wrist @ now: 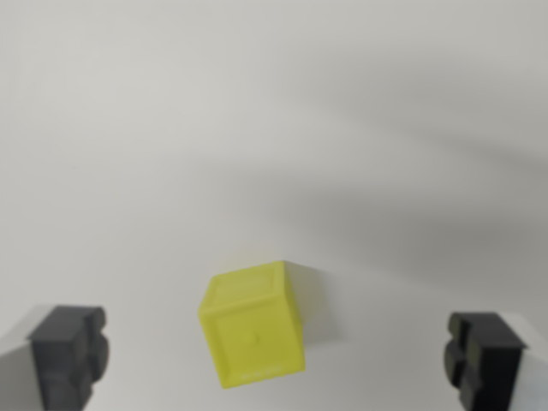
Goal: Pick yellow cube
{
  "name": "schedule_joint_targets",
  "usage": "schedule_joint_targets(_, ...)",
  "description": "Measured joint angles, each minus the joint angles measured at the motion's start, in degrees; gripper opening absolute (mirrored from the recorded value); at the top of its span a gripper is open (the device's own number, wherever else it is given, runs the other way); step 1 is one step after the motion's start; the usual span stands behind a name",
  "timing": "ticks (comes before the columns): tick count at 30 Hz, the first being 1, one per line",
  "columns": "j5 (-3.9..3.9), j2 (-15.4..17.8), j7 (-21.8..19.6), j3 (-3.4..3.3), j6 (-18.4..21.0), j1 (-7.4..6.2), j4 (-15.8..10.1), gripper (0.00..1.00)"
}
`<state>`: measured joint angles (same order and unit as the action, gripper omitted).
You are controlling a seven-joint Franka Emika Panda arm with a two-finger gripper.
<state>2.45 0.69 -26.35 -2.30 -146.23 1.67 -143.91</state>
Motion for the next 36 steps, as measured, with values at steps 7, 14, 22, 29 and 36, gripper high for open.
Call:
schedule_joint_targets(7, 0.00, -0.7, 2.1, 0.00, -2.7, 0.16, -2.5, 1.00)
schedule_joint_targets(14, 0.00, -1.6, 4.2, 0.00, -5.5, 0.34, -4.8, 1.00)
schedule_joint_targets(22, 0.00, -3.0, 6.5, 0.00, -8.9, 0.53, -7.2, 1.00)
schedule_joint_targets(29, 0.00, -4.5, 8.6, 0.00, -12.0, 0.70, -9.2, 1.00)
schedule_joint_targets(36, 0.00, -6.2, 10.7, 0.00, -15.1, 0.87, -11.0, 1.00)
